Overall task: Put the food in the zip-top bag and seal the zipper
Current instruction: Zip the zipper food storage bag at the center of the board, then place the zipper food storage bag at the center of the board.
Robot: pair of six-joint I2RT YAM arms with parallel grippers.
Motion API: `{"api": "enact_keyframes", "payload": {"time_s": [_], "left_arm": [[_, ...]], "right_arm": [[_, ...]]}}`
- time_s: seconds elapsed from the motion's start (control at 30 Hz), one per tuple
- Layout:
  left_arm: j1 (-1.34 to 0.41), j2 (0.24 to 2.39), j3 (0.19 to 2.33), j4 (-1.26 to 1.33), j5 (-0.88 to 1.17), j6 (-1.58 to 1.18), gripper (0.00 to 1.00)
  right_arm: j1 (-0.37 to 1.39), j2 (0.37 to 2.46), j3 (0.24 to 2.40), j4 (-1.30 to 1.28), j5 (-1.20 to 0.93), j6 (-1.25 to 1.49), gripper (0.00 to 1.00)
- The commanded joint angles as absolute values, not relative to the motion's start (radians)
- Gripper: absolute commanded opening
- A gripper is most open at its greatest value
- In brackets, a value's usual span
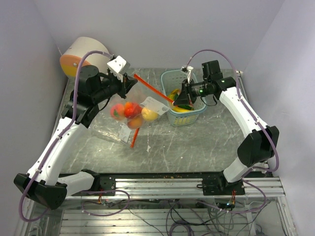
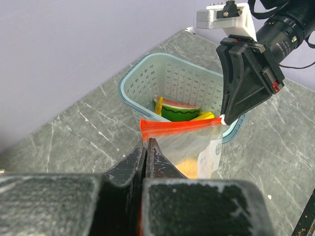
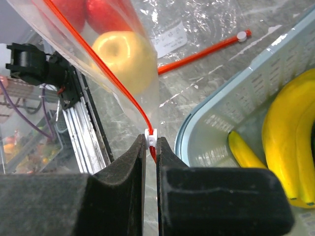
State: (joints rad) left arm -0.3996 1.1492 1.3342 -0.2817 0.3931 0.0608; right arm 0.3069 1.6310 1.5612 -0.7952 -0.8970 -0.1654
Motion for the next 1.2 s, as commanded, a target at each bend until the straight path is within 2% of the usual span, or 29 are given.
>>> {"api": "enact_keyframes", "payload": {"time_s": [0.0, 0.07, 0.1, 0.17, 0.23, 0.5, 0.67, 0.8, 0.83, 0.93, 0.97, 1.03, 1.17], "left_arm": [[-0.382, 1.145, 1.397, -0.219, 0.352, 0.086, 0.07], [-0.382, 1.149, 1.412, -0.225, 0.330, 0.094, 0.07], [-0.382, 1.150, 1.421, -0.227, 0.307, 0.094, 0.07], [-0.379, 1.149, 1.434, -0.218, 0.228, 0.086, 0.07], [-0.368, 1.142, 1.428, -0.190, 0.134, 0.071, 0.07], [-0.313, 1.120, 1.332, -0.179, -0.486, -0.014, 0.07], [-0.260, 1.124, 1.263, -0.185, -0.707, -0.090, 0.07], [-0.234, 1.139, 1.240, -0.187, -0.789, -0.112, 0.07], [-0.231, 1.140, 1.240, -0.196, -0.779, -0.113, 0.22], [-0.229, 1.119, 1.225, -0.193, -0.605, -0.096, 0.78], [-0.229, 1.106, 1.213, -0.180, -0.530, -0.084, 0.89], [-0.229, 1.073, 1.185, -0.147, -0.364, -0.060, 0.99], [-0.229, 1.023, 1.149, -0.087, 0.054, 0.010, 0.98]], "right_arm": [[0.290, 1.618, 1.601, -0.846, -0.807, -0.178, 0.03], [0.290, 1.616, 1.654, -0.828, -0.794, -0.143, 0.39], [0.290, 1.608, 1.673, -0.803, -0.779, -0.112, 0.51], [0.290, 1.595, 1.725, -0.761, -0.751, -0.068, 0.70], [0.292, 1.594, 1.767, -0.737, -0.710, -0.024, 0.81], [0.393, 1.677, 1.872, -0.730, -0.632, 0.053, 0.88], [0.469, 1.737, 1.917, -0.711, -0.609, 0.082, 0.88], [0.550, 1.820, 1.999, -0.780, -0.534, 0.069, 0.88], [0.563, 1.839, 2.013, -0.797, -0.510, 0.069, 0.88], [0.580, 1.869, 1.994, -0.783, -0.481, 0.105, 0.88], [0.581, 1.870, 1.978, -0.768, -0.478, 0.119, 0.88], [0.581, 1.871, 1.956, -0.747, -0.460, 0.140, 0.88], [0.568, 1.858, 1.955, -0.732, -0.392, 0.163, 0.88]]}}
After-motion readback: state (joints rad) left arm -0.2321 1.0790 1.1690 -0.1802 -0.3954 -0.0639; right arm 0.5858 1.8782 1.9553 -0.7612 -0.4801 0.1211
